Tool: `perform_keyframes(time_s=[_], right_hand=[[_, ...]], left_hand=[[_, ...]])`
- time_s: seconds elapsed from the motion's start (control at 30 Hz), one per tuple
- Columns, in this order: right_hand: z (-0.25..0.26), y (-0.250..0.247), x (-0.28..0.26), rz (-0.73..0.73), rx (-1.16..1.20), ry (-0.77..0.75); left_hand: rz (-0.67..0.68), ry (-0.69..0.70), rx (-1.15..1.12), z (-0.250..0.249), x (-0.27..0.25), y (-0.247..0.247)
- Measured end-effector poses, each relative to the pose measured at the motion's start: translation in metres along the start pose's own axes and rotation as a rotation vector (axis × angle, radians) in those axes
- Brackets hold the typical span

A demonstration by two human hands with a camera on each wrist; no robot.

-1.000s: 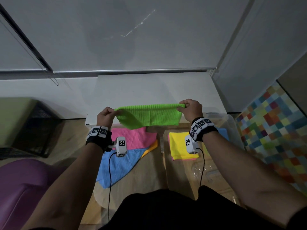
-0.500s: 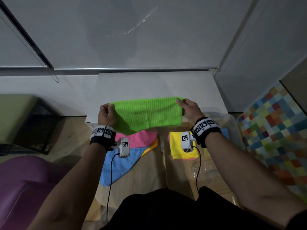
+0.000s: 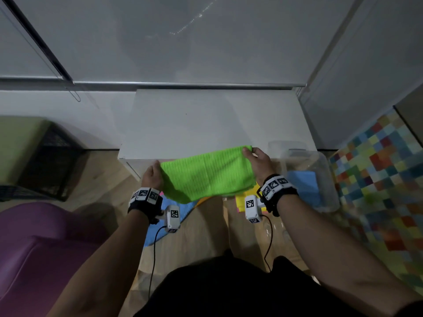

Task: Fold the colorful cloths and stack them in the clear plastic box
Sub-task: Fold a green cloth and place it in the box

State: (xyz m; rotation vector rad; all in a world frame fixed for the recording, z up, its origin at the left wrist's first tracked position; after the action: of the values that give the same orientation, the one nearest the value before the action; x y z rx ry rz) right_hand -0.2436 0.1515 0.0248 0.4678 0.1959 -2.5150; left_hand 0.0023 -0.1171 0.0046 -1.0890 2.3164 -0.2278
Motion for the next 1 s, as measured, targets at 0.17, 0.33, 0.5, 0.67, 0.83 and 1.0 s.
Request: perform_keyframes(time_s=[0.17,0.33,0.5,0.67,0.83,1.0], right_hand=[[-0.082,0.012,-0.012,-0.005,-0.353,0.233],[-0.157,0.024,-0.039,0.049,-0.469,0.469],[-0.203,0.058,-0.058,0.123,-0.458,0.509],[-0.241,0.068,-0.074,0.160,-0.682,0.645],[-0.239,0.059,-0.072,0.024,-0.635,0.554],[-0.229,0.052,-0.072,0.034,-0.626,0.460]], left_hand=[[0.308,-0.225,-0.026,0.094,-0.015,0.033],[0.255,-0.399,0.045,0.181,-0.046,0.021],[0.166,-0.480,0.138,0.255,-0.071,0.006],[0.256,-0.474,0.339,0.276,-0.082,0.013],[0.303,-0.463,0.476,0.266,-0.065,0.002],[0.311,-0.470,0.451,0.263,-0.054,-0.008]])
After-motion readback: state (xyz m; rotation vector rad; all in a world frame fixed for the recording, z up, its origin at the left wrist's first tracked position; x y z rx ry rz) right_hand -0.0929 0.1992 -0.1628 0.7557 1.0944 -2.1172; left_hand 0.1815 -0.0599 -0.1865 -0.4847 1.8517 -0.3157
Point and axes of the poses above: each hand's wrist, its own x-axis towards the middle knuckle, its own y-axis out of the palm, z = x × y, the point moved 8 cm from there along x, towards the middle knuckle, and after that the axes turned 9 degrees about z, right-handed, at the moved point
